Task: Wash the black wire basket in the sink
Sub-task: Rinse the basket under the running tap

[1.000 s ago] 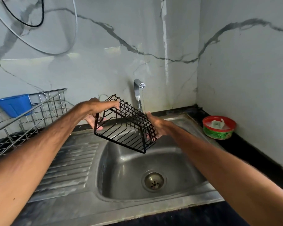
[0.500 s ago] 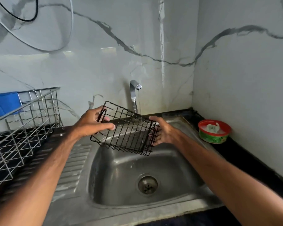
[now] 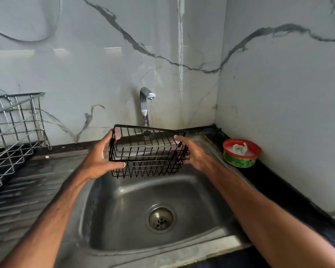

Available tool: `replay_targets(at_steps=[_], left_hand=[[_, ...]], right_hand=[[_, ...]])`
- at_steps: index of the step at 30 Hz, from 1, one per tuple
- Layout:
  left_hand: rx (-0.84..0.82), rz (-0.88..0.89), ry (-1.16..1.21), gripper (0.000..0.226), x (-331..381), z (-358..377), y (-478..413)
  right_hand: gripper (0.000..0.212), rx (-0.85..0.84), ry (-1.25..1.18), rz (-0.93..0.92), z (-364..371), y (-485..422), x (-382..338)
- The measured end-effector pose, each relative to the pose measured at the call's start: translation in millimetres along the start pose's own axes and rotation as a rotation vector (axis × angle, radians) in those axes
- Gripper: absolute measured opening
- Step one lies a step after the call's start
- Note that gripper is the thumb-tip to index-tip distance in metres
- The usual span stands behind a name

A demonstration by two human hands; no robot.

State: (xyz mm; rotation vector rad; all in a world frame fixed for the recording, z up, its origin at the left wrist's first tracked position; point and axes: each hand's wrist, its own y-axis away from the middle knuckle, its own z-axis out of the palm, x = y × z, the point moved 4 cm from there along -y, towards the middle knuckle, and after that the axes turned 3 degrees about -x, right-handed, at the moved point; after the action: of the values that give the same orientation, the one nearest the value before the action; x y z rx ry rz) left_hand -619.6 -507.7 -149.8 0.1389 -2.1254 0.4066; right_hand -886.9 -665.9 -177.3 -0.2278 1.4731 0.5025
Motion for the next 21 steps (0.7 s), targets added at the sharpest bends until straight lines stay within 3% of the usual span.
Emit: replay_targets(at_steps=[2,3,5,8,12,21], left_hand=[[0.024,-0.045,-0.001,0.124,-7.7,4.0,3.4],[0.037,-0.068,-0.027,0.126,-10.1,5.6,3.9],[0.053,-0.101,-0.080,0.129,-14.8,6.5,5.1],[0.043,-0.127,-0.106,0.132,-15.6,11.3,11.0],[0.025,-0.208,-0.043,0.124,-14.2,10.9,19.9],[-0.189,-0.567,0.391,0.122,-13.4,27.5,35.1]], right_hand=[[0.091,-0.005,0.035,-0.015,-1.3,-1.0,-0.5],[0.096,0.001,0.057,-0.023,-2.6,-1.5,-0.1],[0.086,0.018,0.108,-0.038,-1.4,1.3,-0.4],[0.047,0.061,0.162,-0.080,-1.5,4.0,-1.8],[0.028,0.162,0.290,-0.213,-1.6,9.1,-17.4],[0.036,0.418,0.629,-0.472,21.5,46.1,-52.2]])
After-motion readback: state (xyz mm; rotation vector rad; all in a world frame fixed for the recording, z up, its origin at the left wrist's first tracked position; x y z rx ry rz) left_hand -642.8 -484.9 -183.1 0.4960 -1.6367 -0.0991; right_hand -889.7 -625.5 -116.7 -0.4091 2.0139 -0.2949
